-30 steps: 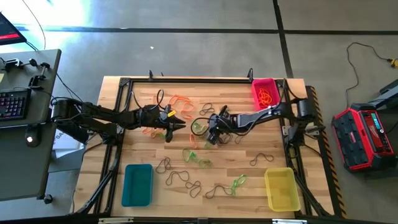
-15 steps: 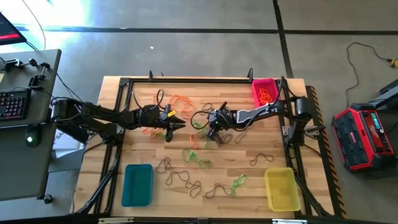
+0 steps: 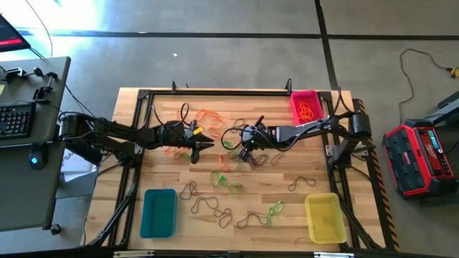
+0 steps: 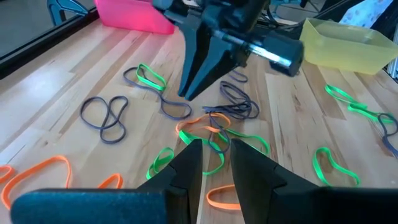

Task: Sort rubber bands into baskets
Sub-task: Put the orange rubber band into the red bin

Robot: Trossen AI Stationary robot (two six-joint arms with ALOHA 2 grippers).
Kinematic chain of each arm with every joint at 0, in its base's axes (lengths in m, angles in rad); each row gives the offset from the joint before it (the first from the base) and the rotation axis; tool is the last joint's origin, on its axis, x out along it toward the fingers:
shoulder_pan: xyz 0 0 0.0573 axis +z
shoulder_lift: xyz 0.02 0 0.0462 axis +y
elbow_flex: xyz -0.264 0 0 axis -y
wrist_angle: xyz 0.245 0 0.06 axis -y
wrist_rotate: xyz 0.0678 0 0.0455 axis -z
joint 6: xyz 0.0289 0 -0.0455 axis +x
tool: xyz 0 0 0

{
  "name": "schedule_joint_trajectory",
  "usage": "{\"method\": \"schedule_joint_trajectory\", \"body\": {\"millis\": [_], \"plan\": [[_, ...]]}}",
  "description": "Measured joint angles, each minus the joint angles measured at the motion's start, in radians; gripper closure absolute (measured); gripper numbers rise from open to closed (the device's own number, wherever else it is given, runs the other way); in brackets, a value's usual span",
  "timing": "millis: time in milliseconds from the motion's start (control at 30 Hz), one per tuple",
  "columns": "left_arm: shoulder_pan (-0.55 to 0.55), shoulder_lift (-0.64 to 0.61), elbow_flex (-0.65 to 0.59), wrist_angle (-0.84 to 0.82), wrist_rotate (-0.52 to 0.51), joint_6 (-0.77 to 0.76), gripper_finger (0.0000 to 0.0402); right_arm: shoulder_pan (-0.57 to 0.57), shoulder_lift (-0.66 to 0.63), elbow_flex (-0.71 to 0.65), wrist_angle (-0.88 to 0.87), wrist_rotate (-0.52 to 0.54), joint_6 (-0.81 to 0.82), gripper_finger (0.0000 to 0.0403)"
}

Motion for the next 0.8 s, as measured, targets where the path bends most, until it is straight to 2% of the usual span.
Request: {"method": "schedule_joint_trajectory", "body": {"millis": [200,333,633,800], "plan": [[0.0,0.0,0.0,0.0,0.0,0.0,0.0325,-0.001,0.057,0.0,-0.006,-0.005,-0.005,0.0307],[0.0,0.0,0.0,0.0,0.0,0.0,0.0326,-0.009,0.093,-0.001,-0.004,-0.006,-0.007,0.0296],[0.0,0.0,0.0,-0.007,0.0,0.0,0.0326,-0.045,0.141,0.0,0.057,-0.063,-0.039,0.0332],[0.0,0.0,0.0,-0.007,0.0,0.0,0.0326,-0.035,0.127,0.002,0.053,-0.027,-0.068,0.0392]]}}
